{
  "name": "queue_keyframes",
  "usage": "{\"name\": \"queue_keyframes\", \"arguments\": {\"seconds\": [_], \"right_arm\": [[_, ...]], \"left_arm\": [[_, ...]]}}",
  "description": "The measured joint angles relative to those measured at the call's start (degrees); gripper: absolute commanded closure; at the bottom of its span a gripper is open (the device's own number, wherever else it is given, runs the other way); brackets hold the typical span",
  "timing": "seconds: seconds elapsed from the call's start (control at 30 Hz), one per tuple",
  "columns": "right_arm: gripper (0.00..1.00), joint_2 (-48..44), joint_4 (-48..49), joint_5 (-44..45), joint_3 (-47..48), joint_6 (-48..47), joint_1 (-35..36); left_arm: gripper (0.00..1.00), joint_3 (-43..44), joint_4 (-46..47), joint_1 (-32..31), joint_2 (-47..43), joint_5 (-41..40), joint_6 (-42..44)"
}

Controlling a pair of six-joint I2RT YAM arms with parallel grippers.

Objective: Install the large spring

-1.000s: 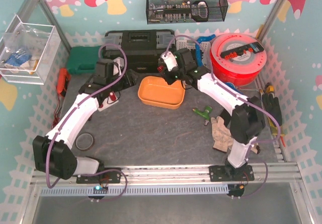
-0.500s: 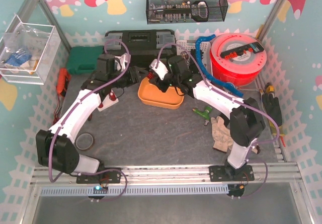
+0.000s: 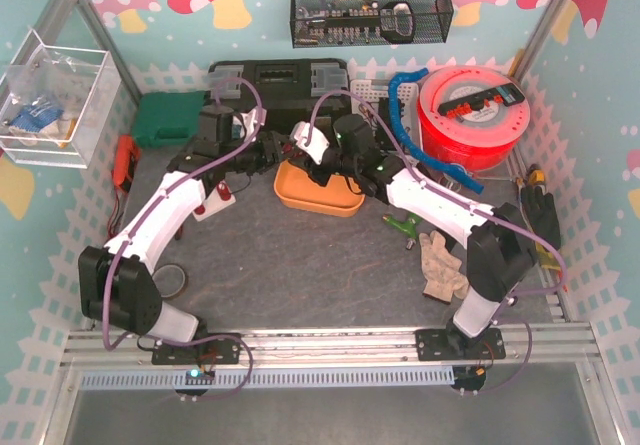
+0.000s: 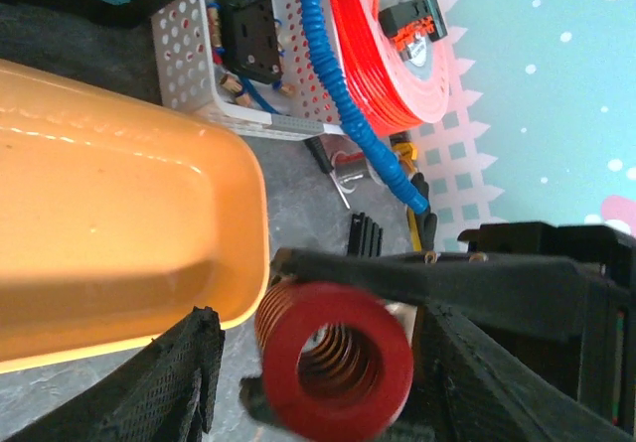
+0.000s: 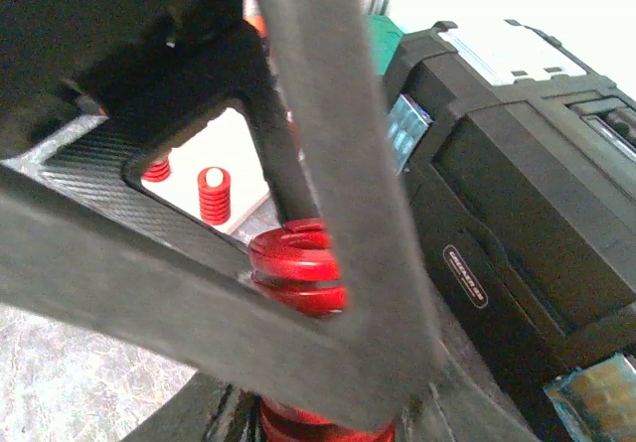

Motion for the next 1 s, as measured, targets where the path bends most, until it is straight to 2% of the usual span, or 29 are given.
{"name": "queue_keyframes", "arguments": {"seconds": [0.13, 0.37, 0.5, 0.63, 0.7, 0.77, 0.9, 0.97, 1.0], "right_arm": [[1.0, 0.0, 0.24, 0.17, -0.09, -1.14, 0.76], [1.0, -0.02, 0.52, 0.68, -0.42, -1.92, 1.01], [1.0, -0.13, 0.7, 0.7, -0.94, -2.58, 1.18], [0.98, -0.35, 0.66, 1.4, -1.11, -3.19, 1.53], [0.87, -0.35, 0.66, 1.68, -1.14, -3.3, 1.66], [0.71, -0.35, 0.72, 2.25, -1.14, -3.26, 1.88], [0.46, -0.35, 0.7, 3.39, -1.14, -2.16, 2.29], [0.21, -0.35, 0.7, 3.96, -1.14, -1.16, 2.43], [0.13, -0.35, 0.81, 4.2, -1.22, -0.35, 2.56]], "left_arm": [[0.43, 0.39, 0.11, 0.07, 0.52, 0.76, -0.72], [0.53, 1.18, 0.09, 0.11, 0.96, 1.62, -1.38], [0.66, 1.18, -0.42, 0.5, 1.18, 1.6, -1.53], [0.87, 1.18, -0.74, 0.9, 1.2, 1.53, -0.87], [0.95, 1.18, -0.83, 1.07, 1.2, 1.55, -1.14], [0.99, 1.18, -0.96, 1.25, 1.18, 1.64, -1.11], [1.0, 1.18, -1.22, 1.57, 1.14, 1.62, -1.18], [1.0, 1.18, -1.44, 2.23, 1.11, 1.07, -1.18], [1.0, 1.18, -1.62, 2.71, 1.07, 0.59, -1.18]]}}
